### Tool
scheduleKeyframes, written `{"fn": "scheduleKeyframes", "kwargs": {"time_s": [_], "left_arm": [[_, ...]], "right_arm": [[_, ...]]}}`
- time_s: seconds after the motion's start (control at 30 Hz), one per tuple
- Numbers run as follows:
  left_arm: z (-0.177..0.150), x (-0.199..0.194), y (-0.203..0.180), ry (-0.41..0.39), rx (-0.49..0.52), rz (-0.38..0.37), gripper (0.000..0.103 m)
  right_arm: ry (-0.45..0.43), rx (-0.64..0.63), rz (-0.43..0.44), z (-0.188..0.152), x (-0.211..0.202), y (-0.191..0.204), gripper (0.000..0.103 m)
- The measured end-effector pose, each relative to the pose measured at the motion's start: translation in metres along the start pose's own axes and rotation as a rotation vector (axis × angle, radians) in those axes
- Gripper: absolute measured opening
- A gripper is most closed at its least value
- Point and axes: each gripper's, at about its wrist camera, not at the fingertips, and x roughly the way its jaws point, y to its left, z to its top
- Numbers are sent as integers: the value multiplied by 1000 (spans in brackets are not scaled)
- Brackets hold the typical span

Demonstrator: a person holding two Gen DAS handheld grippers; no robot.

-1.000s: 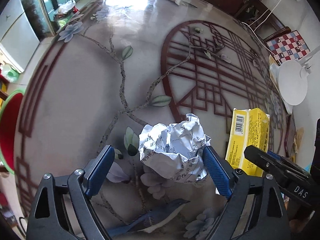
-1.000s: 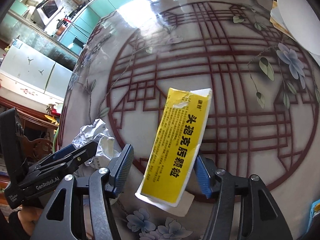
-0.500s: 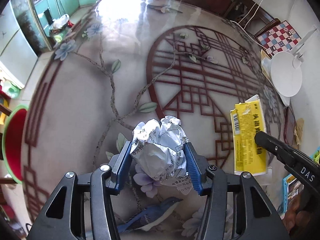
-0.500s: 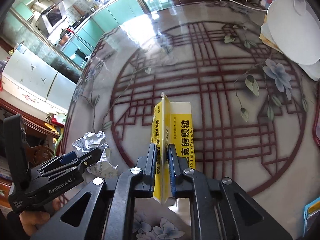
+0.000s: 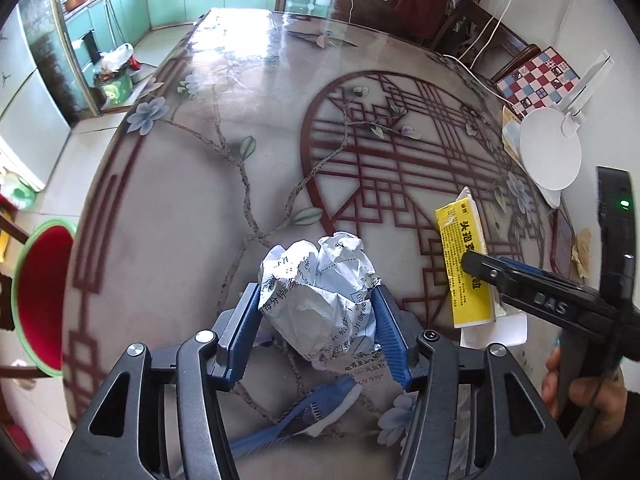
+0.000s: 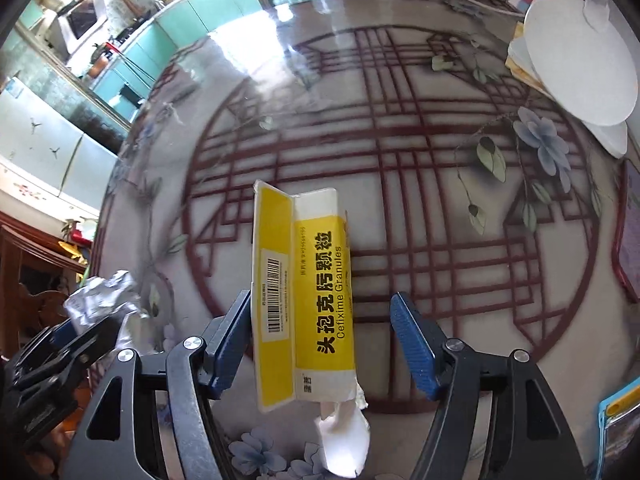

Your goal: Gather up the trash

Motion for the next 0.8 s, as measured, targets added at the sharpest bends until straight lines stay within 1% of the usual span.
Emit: {"fn": "scheduleKeyframes", "kwargs": {"time_s": [0.1, 0.13, 0.17, 0.2, 0.23, 0.3, 0.37, 0.47, 0.57, 0.67, 0.8], "left_arm": [[-2, -3, 9, -2, -9, -5, 55], [-2, -4, 13, -2, -12, -6, 55], [-3, -5, 16, -3, -13, -5, 55], [-4, -6, 20, -5, -16, -2, 55], [-5, -7, 24, -6, -19, 1, 55], [-6, -9, 34, -5, -34, 1, 55], [-6, -11, 42, -5, -47, -1, 55], [-5, -14, 51, -11, -41, -4, 55], [-4, -18, 58, -21, -31, -5, 55], [-4, -23, 68, -29, -22, -6, 55], [-7, -30, 84, -44, -13, 6, 55]], "right_arm": [[53, -24, -61, 1, 19, 4, 72], [59, -13, -58, 0, 23, 3, 72], [56, 8, -37, -2, 25, 1, 70], [49, 26, -15, -5, 24, 0, 63], [38, 31, 1, -7, 21, 1, 59], [15, 30, 17, -10, 14, 5, 56], [-23, 22, 22, -12, 1, 14, 55], [-56, 1, 35, -13, -16, 32, 55], [-77, -33, 41, -17, -31, 60, 55], [-88, -56, 57, -22, -37, 85, 55], [-99, -104, 52, -28, -43, 121, 56]]}}
